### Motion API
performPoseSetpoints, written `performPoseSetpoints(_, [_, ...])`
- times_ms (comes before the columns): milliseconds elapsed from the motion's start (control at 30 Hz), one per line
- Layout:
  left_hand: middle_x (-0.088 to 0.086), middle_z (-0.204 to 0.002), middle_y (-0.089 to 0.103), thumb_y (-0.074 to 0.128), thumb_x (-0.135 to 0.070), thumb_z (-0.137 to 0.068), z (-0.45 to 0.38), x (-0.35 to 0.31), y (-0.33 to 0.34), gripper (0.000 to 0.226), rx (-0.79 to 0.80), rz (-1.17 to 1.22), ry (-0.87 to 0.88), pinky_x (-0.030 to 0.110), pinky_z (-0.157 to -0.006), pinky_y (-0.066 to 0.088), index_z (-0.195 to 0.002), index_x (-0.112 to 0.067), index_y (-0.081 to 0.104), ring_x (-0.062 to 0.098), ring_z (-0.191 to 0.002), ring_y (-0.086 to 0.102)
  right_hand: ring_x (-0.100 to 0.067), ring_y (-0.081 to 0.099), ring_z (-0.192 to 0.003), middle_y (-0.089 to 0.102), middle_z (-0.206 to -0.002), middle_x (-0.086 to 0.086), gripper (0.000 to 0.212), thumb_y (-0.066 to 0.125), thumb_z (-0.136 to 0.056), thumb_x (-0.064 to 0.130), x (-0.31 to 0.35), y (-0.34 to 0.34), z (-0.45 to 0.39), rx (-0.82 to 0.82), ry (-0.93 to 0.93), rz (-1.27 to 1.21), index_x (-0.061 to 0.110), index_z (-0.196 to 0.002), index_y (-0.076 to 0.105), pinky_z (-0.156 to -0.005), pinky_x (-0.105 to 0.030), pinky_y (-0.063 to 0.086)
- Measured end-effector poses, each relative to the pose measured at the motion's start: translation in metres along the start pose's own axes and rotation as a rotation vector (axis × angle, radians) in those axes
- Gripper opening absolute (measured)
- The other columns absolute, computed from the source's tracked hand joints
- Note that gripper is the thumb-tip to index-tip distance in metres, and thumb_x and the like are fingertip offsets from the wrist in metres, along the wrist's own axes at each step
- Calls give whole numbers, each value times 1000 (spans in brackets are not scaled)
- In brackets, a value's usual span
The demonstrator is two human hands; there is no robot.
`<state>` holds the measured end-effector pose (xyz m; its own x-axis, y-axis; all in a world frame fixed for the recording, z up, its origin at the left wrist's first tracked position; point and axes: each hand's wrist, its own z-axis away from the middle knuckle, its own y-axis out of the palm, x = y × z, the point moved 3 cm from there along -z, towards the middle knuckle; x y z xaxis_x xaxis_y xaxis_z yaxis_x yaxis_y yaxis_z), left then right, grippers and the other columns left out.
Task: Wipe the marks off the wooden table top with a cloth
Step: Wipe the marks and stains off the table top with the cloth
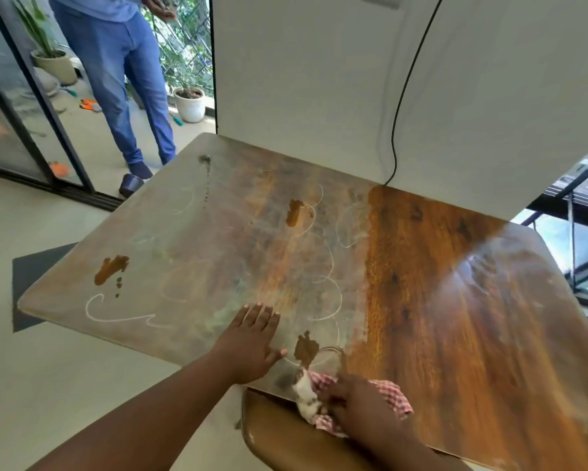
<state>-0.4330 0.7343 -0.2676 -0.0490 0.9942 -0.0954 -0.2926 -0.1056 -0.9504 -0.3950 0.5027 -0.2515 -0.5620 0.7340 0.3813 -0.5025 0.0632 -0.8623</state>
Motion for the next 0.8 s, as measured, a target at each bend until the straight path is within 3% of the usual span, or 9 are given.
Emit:
performPoseSetpoints(100, [9,-161,-5,11,-64,-95,-1,9,0,78,-15,-1,-8,39,-114,-15,-152,-14,-6,25,-147,-12,-2,52,-87,58,-97,13,25,55,-83,22,-32,-14,14,12,118,11,36,-99,68,-78,-12,39])
performPoseSetpoints(200, [9,-161,-5,11,-64,-95,-1,13,3,78,-21,-5,5,38,-112,-17,-152,-14,-6,25,-147,-13,1,55,-74,61,-84,14,20,53,-87,18,-46,-30,-2,-131,310,-58,33,-91,66,-70,-17,46])
performPoseSetpoints(267, [9,-161,-5,11,-63,-95,0,14,4,78,-15,-19,20,37,-112,-18,-152,-14,-6,24,-147,-13,-4,55,-73,64,-89,7,25,49,-89,14,-32,-28,-28,-258,357,-62,28,-102,66,-66,-22,46])
performPoseSetpoints(367, [8,-162,-4,11,-65,-94,-3,15,4,79,-24,-13,24,37,-113,-17,-152,-14,-6,23,-147,-13,-12,51,-84,61,-105,0,33,45,-90,15,3,-14,-58,-377,291,3,27,-116,61,-72,-25,41])
performPoseSetpoints(467, [8,-162,-3,10,-64,-94,-7,13,0,78,-14,-17,32,38,-115,-14,-153,-14,-5,22,-147,-11,-15,48,-94,58,-106,1,30,48,-89,23,21,3,-55,-252,59,6,32,-114,61,-79,-26,37])
performPoseSetpoints(567, [8,-161,-4,8,-66,-93,-8,13,-5,80,-21,-32,3,38,-117,-13,-153,-13,-5,22,-147,-12,-14,53,-93,59,-102,7,31,48,-83,30,-3,7,-21,-84,-89,45,37,-110,62,-75,-23,40])
performPoseSetpoints(633, [7,-161,-5,5,-68,-92,-5,11,-8,83,-18,-34,-16,38,-116,-15,-152,-13,-6,21,-147,-13,-8,52,-89,59,-104,11,34,48,-83,32,-37,-2,-3,-73,-64,50,39,-113,60,-76,-19,40])
performPoseSetpoints(700, [7,-161,-6,2,-71,-89,-3,8,-10,85,-16,-35,-34,36,-113,-19,-152,-14,-7,21,-146,-15,-4,51,-84,59,-103,11,29,50,-86,29,-69,-18,-4,-120,75,9,37,-111,62,-77,-17,43])
performPoseSetpoints(800, [6,-161,-7,-2,-75,-84,-1,3,-16,91,10,-41,-17,34,-110,-23,-152,-16,-8,19,-146,-17,-8,52,-84,61,-102,4,25,47,-88,24,-67,-33,-31,-181,177,42,32,-105,64,-78,-24,47])
